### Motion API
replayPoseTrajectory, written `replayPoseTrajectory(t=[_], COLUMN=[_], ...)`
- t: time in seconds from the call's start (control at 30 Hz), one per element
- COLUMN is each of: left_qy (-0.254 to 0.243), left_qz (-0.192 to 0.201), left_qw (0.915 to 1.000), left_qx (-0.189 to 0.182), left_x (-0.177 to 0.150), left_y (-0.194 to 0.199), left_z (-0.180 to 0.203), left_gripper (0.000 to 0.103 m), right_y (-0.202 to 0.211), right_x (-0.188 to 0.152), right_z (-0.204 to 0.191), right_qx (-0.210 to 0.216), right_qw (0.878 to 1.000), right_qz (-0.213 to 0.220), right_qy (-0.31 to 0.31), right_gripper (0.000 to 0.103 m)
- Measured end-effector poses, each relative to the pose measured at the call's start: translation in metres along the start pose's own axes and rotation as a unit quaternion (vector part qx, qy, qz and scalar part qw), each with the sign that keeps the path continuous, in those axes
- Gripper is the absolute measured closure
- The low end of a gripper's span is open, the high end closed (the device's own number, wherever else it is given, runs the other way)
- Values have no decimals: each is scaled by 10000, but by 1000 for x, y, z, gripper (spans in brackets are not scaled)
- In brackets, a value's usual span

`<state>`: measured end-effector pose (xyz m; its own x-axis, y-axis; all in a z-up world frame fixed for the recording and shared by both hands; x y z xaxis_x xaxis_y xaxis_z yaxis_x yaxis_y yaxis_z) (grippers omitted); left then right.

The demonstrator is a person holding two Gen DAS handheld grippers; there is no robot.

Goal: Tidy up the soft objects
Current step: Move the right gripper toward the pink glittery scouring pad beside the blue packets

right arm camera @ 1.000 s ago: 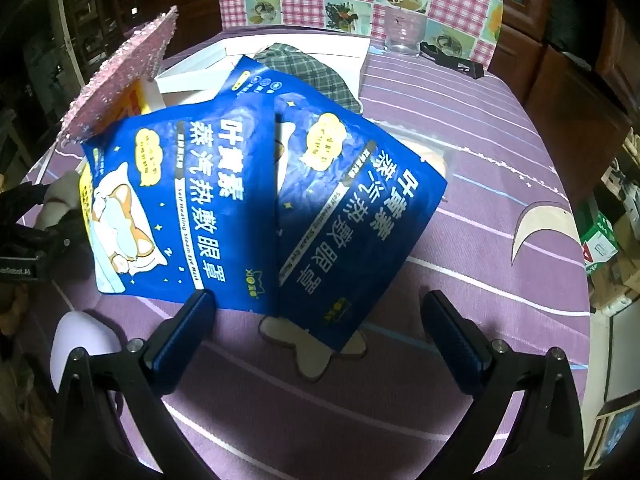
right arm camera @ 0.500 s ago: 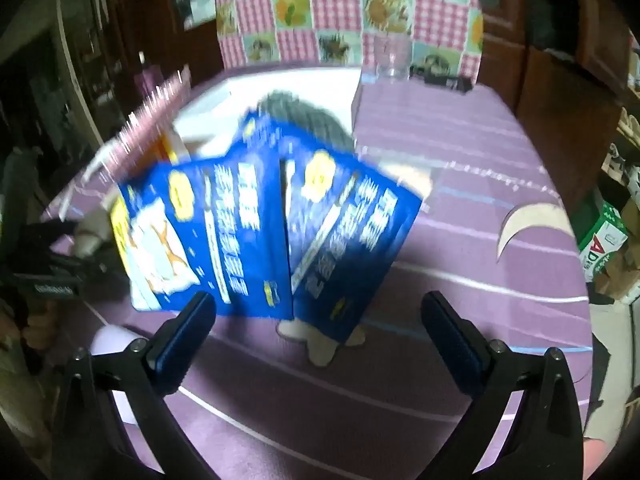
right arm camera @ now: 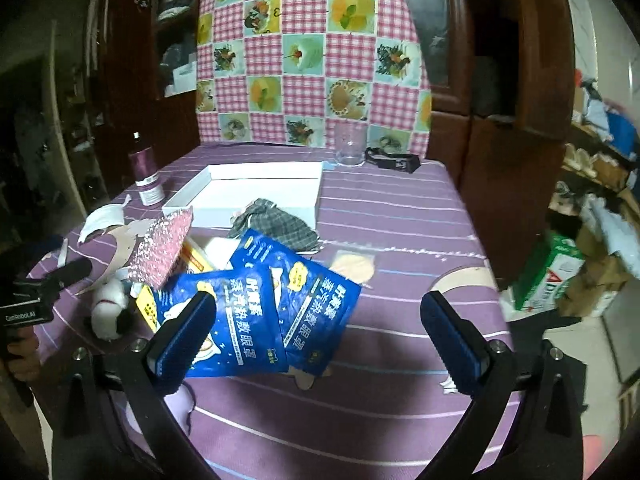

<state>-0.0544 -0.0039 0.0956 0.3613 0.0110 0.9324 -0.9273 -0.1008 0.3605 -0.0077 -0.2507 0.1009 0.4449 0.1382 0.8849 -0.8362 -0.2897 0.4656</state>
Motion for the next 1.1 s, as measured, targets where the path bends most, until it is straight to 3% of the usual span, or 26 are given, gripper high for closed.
replayPoseTrajectory(t=[0.1, 0.23, 0.33, 0.43, 0.53, 0.63, 0.73, 0.93, 1.1], left_qy=[-92, -110, 65, 300, 606, 367, 241, 213, 80], left_qz=[185, -37, -15, 26, 29, -169, -253, -98, -82], left_qw=[9998, 9998, 9996, 9988, 9977, 9991, 9989, 9992, 9997], left_qx=[43, -160, -256, -398, -308, -119, -299, -336, -232], left_x=[18, 30, 20, 0, -23, -33, -35, -35, -34], left_y=[1, -12, -26, -36, -42, -44, -45, -38, -38], left_z=[2, 9, 12, 9, -2, 2, 9, 10, 15], left_gripper=[0, 0, 0, 0, 0, 0, 0, 0, 0], right_y=[5, 2, -12, -27, -38, -38, -42, -34, -37], right_x=[15, 31, 21, 0, -19, -25, -26, -18, -17], right_z=[-10, -26, -32, -31, -31, -32, -29, -19, -16], right_qx=[227, 530, 974, 1081, 769, 734, 776, 742, 707], right_qw=[9997, 9985, 9950, 9935, 9970, 9973, 9969, 9965, 9965], right_qz=[-12, 96, 151, 178, -53, -35, -136, 145, 80], right_qy=[41, 38, -136, -295, -69, 24, -82, -353, -448], right_gripper=[1, 1, 1, 1, 4, 4, 4, 4, 4])
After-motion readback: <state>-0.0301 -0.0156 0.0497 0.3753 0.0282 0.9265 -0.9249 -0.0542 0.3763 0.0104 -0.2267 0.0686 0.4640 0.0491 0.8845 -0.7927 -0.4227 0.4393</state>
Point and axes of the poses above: each gripper's, at about its wrist camera, not at the fingertips, and y roughly against the way its jaws point, z to its right, x to its top, the point moved 1 cm from there along -y, roughly the way its jaws point, and after that the axes turned 9 degrees about z, right-handed, at the moved point
